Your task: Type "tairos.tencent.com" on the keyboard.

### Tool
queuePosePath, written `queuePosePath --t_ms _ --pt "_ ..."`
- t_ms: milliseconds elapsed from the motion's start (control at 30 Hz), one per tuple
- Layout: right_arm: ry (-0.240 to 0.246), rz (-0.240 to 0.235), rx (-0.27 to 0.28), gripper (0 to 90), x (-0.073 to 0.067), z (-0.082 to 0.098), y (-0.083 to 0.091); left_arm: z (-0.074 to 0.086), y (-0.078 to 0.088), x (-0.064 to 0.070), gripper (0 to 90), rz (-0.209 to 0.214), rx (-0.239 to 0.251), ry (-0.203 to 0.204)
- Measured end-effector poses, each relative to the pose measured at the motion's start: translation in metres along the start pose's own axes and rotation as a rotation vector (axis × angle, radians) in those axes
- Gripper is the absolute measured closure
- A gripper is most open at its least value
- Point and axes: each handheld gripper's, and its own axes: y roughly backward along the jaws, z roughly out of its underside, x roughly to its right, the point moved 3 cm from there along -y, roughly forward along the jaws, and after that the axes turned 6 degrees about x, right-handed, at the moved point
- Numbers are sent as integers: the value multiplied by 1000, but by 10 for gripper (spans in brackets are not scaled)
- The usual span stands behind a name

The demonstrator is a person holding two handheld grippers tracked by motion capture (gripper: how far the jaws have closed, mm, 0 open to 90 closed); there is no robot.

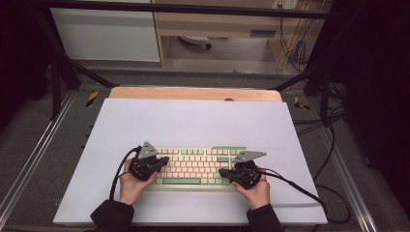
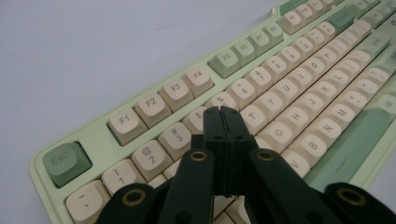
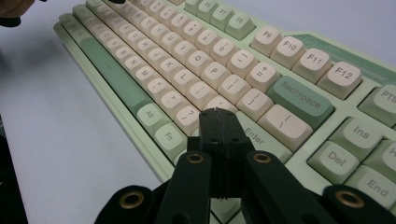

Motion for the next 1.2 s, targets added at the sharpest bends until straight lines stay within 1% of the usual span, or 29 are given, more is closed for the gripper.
queuePosePath --t_ms 67,167,333,767,900,933,1200 --pt "0 0 0 900 0 0 0 2 -2 0 900 0 -8 0" --pt "0 -1 -3 900 0 0 0 3 -4 1 900 -2 -18 -10" --pt "1 -1 -3 900 0 0 0 4 -5 0 900 -7 -21 -13" --pt "1 0 -5 900 0 0 0 8 -7 -2 900 0 -15 -8" --pt "1 -1 -4 900 0 0 0 8 -4 -2 900 -1 -10 -8" --pt "2 0 -4 900 0 0 0 7 -3 -2 899 2 -3 -7" --pt "1 -1 4 900 -1 -1 1 7 7 -2 900 7 8 -1"
